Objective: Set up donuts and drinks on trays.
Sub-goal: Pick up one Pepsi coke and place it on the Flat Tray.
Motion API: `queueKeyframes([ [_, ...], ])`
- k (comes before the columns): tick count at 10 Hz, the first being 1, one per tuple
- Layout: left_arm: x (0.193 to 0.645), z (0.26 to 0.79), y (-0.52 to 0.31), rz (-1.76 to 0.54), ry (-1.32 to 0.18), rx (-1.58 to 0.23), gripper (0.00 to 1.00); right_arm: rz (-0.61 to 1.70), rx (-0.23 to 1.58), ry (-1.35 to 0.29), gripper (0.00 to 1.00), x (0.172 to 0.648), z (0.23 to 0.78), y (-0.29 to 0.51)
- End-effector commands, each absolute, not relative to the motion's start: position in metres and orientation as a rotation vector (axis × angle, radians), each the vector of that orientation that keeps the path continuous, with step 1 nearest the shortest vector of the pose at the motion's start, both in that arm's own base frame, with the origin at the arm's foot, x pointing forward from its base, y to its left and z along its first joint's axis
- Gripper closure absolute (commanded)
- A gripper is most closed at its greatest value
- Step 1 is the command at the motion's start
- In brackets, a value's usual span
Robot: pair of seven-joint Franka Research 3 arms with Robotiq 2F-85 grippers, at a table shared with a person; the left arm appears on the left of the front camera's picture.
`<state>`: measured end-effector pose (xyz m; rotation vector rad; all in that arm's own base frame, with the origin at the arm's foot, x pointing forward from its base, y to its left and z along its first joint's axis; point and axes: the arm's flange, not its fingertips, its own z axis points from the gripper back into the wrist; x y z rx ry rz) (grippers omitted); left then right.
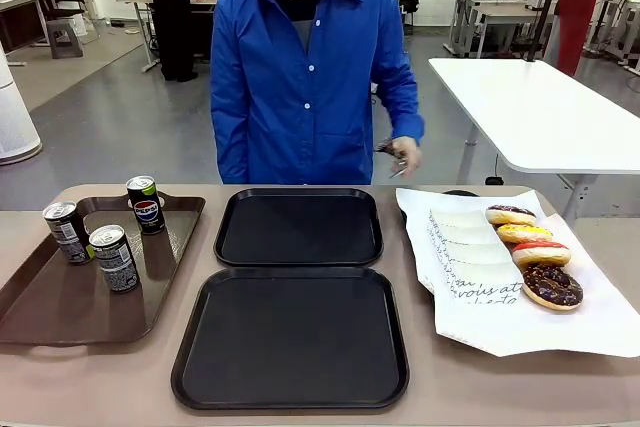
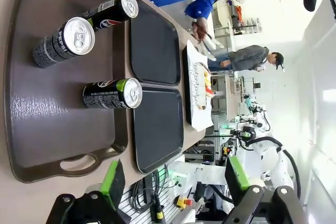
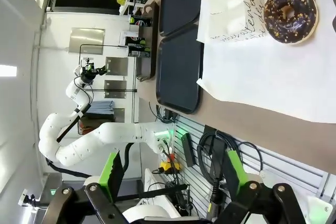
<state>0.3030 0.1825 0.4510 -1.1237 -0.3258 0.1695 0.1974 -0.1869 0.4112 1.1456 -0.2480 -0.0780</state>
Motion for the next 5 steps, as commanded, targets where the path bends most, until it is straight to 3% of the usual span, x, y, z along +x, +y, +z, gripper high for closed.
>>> queueKeyframes([
  [1,0.3035,0.4524,0.1823,0.183,-0.322,-1.128,0.00,-0.065,1.163,-0.274,0.00,0.1997,0.4127,-0.1874],
  [5,0.3035,0.4524,0.1823,0.183,-0.322,-1.128,0.00,-0.065,1.163,-0.274,0.00,0.1997,0.4127,-0.1874],
])
